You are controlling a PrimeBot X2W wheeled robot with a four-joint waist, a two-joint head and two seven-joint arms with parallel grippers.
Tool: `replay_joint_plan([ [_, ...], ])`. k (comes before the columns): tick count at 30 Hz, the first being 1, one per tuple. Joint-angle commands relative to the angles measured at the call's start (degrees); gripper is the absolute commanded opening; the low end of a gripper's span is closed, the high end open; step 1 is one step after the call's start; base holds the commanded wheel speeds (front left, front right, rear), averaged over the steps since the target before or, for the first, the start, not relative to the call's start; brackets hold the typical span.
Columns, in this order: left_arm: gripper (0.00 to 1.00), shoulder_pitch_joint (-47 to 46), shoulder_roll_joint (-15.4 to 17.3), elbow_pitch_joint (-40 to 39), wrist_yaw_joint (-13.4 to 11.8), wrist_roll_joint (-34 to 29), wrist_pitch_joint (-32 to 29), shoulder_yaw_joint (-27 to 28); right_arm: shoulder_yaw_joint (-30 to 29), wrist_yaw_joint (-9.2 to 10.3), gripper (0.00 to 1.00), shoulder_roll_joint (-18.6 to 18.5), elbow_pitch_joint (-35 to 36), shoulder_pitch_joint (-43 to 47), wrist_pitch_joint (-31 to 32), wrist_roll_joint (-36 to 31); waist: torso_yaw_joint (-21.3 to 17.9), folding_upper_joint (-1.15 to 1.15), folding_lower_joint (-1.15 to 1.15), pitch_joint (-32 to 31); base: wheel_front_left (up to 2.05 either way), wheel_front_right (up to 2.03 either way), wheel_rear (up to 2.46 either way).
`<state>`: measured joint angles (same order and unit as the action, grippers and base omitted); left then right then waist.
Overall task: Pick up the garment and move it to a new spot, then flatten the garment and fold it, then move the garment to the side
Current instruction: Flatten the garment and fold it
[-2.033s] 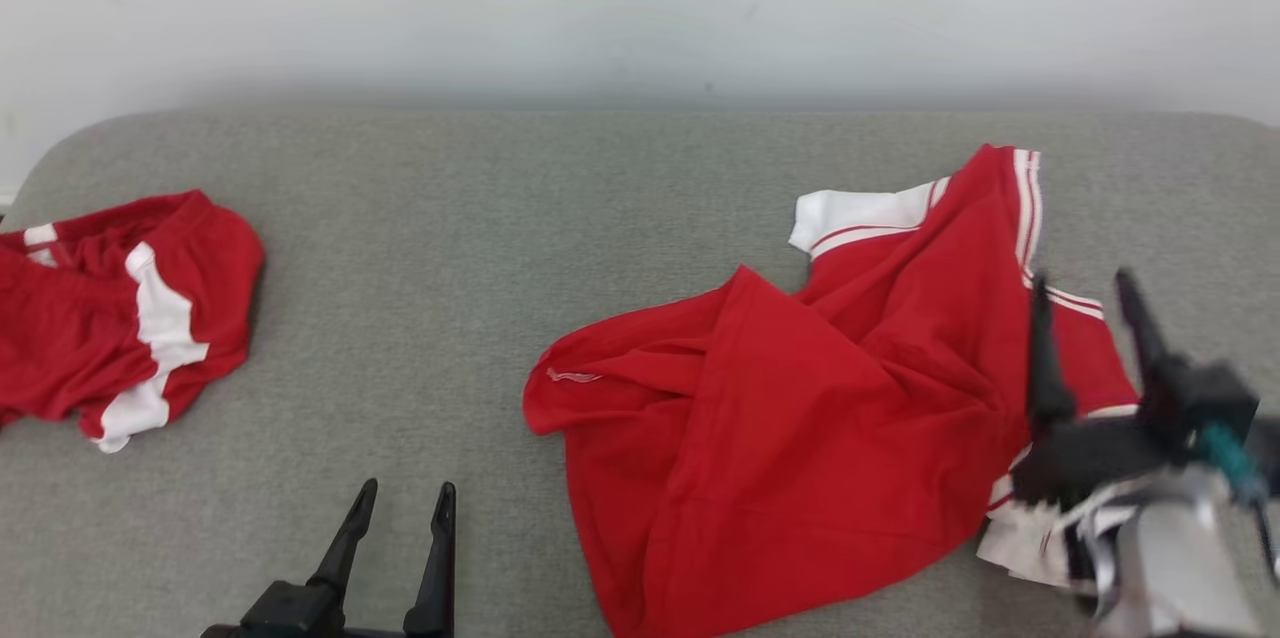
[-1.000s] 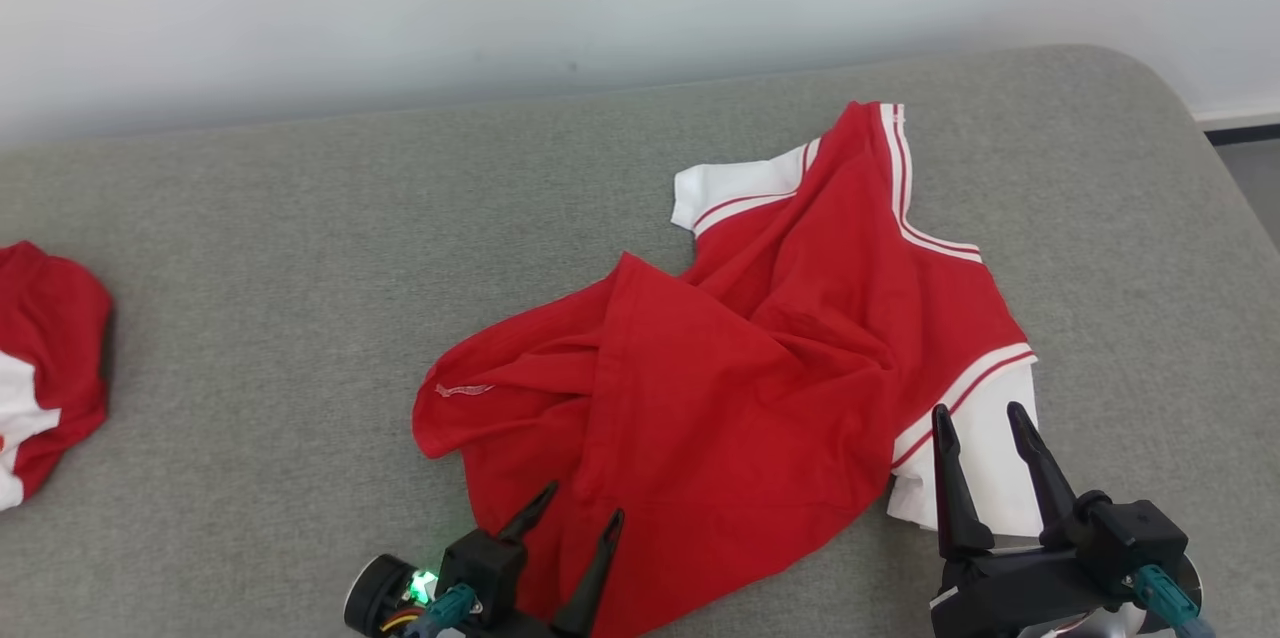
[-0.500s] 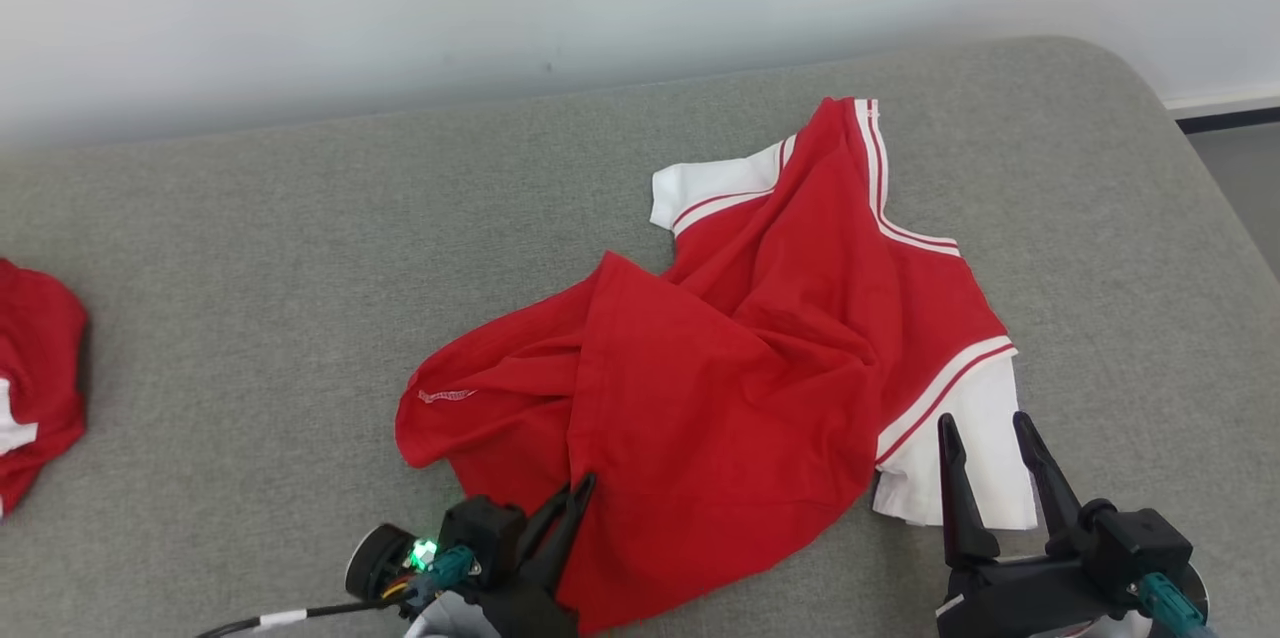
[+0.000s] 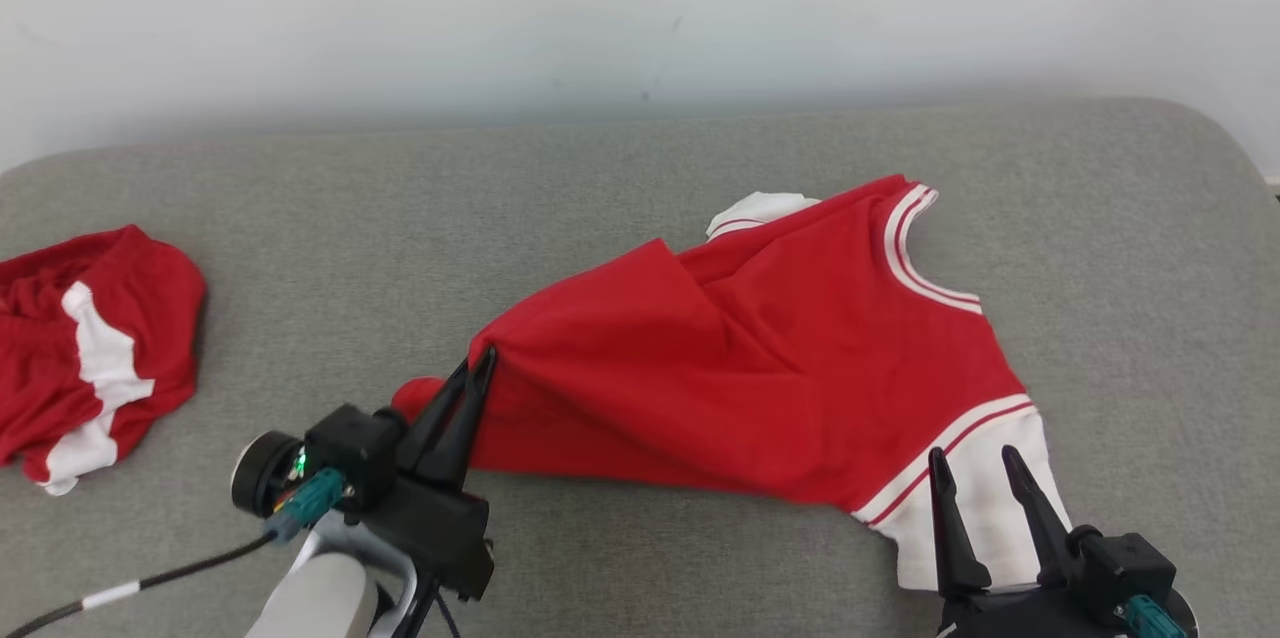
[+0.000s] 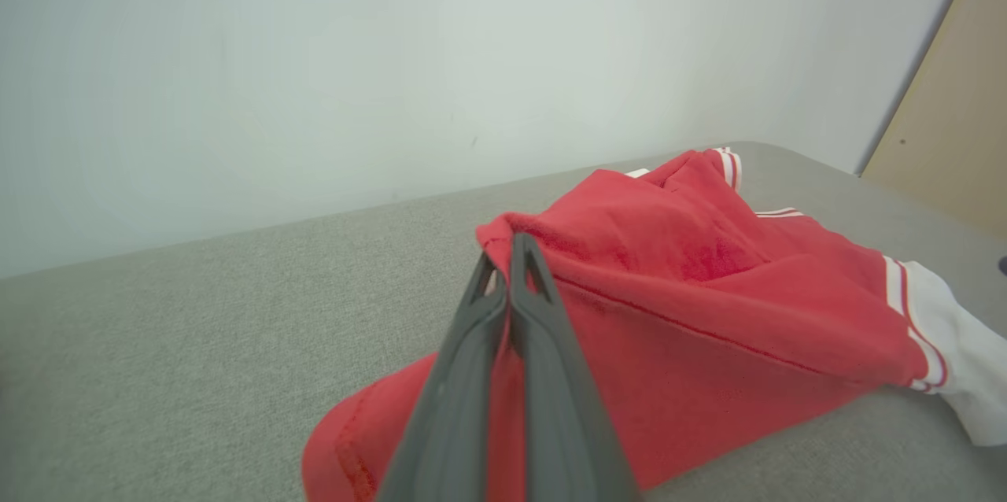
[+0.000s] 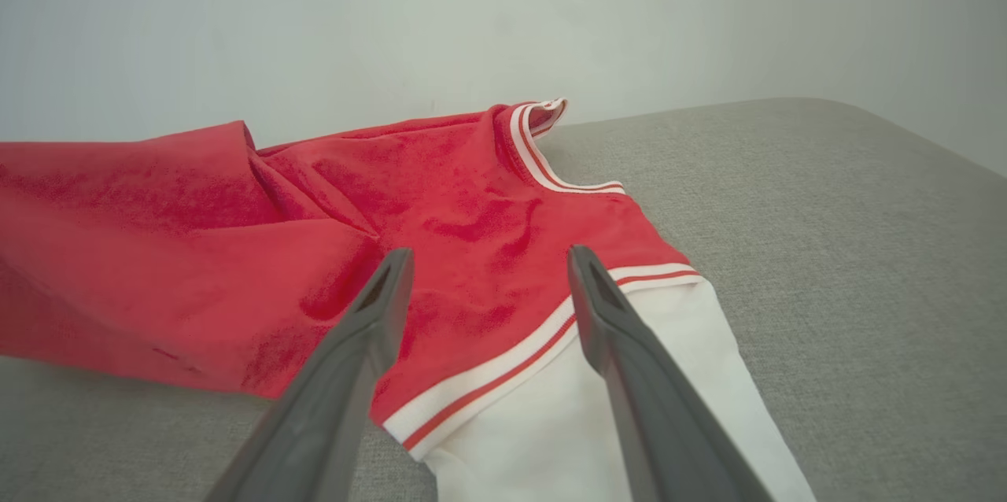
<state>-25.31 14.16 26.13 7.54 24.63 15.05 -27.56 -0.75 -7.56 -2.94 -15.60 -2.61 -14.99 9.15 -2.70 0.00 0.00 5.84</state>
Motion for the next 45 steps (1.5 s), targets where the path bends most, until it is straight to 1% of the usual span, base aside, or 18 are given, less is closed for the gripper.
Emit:
replay_joint_plan([
  [1,0.00,2.3,0.7,-1.2,-0.1,0.1,0.2,0.0,-0.1,0.15,1.00,0.1,-0.3,0.7,-0.2,0.3,1.6,0.00,0.00,-1.3,0.00,0.00,0.00],
  [2,0.00,2.3,0.7,-1.2,-0.1,0.1,0.2,0.0,-0.1,0.15,1.00,0.1,-0.3,0.7,-0.2,0.3,1.6,0.00,0.00,-1.3,0.00,0.00,0.00],
  [3,0.00,3.4,1.4,-2.4,-0.1,0.2,0.2,0.0,0.0,0.15,1.00,0.1,-0.4,0.8,-0.2,0.4,1.8,0.00,0.00,-1.5,0.00,0.00,0.00],
  [8,0.00,11.0,3.8,-7.7,-0.1,0.5,0.2,-0.8,-0.5,0.15,1.00,0.1,-0.9,1.8,-0.2,0.6,3.1,0.00,0.00,-1.7,0.00,0.00,0.00],
  [12,0.00,17.0,3.8,-9.1,-0.1,0.7,0.2,-1.2,-0.7,0.15,1.00,0.1,-1.4,1.8,-0.2,0.7,4.1,0.00,0.00,-1.4,0.00,0.00,0.00],
  [16,0.00,21.1,2.6,-8.2,-0.1,0.3,0.2,-2.2,-0.5,0.15,1.00,0.1,-1.9,1.6,-0.2,0.8,4.7,0.00,0.00,-1.0,0.00,0.00,0.00],
  [17,0.06,21.3,2.2,-8.1,-0.1,-0.1,0.2,-2.2,-0.5,0.15,1.00,0.1,-2.0,1.6,-0.2,0.8,4.9,0.00,0.00,-1.0,0.00,0.00,0.00],
  [18,0.63,21.7,1.8,-8.0,-0.1,-0.4,0.2,-2.1,-0.6,0.15,1.00,0.1,-2.1,1.5,-0.2,0.8,5.0,0.00,0.00,-1.0,0.00,0.00,0.00],
  [19,1.00,22.1,1.3,-7.9,-0.1,-0.5,0.2,-2.1,-0.5,0.15,1.00,0.1,-2.1,1.5,-0.2,0.8,5.1,0.00,0.00,-1.0,0.00,0.00,0.00],
  [25,1.00,22.8,-0.4,-10.3,-0.1,-1.8,0.2,0.0,-0.9,0.16,1.00,0.1,-2.6,1.4,-0.2,0.3,5.4,0.00,0.00,-1.2,0.00,0.00,0.00],
  [29,1.00,23.1,-0.6,-10.8,-0.1,-2.0,0.2,0.4,-0.9,0.16,1.00,0.1,-2.7,2.0,-0.2,0.4,5.2,0.00,0.00,-1.4,0.00,0.00,0.00],
  [38,1.00,21.5,0.0,-5.9,-0.1,0.3,-0.9,0.3,-0.8,0.16,1.00,0.1,-3.2,1.7,-0.2,1.2,4.2,0.00,0.00,-1.4,0.00,0.00,0.00],
  [43,1.00,20.2,0.2,-4.9,-0.1,0.9,-0.9,-0.6,-0.8,0.16,1.00,0.1,-3.4,1.7,-0.2,1.4,3.7,0.00,0.00,-1.5,0.00,0.00,0.00],
  [44,0.70,20.0,0.3,-5.1,-0.1,1.1,-0.8,-0.7,-0.9,0.16,1.00,0.1,-3.4,1.7,-0.2,1.4,3.6,0.00,0.00,-1.5,0.00,0.00,0.00],
  [45,0.37,20.0,0.2,-5.1,-0.1,1.7,-0.7,-0.5,-0.9,0.16,1.00,0.1,-3.5,1.7,-0.2,1.4,3.5,0.00,0.00,-1.6,0.00,0.00,0.00],
])
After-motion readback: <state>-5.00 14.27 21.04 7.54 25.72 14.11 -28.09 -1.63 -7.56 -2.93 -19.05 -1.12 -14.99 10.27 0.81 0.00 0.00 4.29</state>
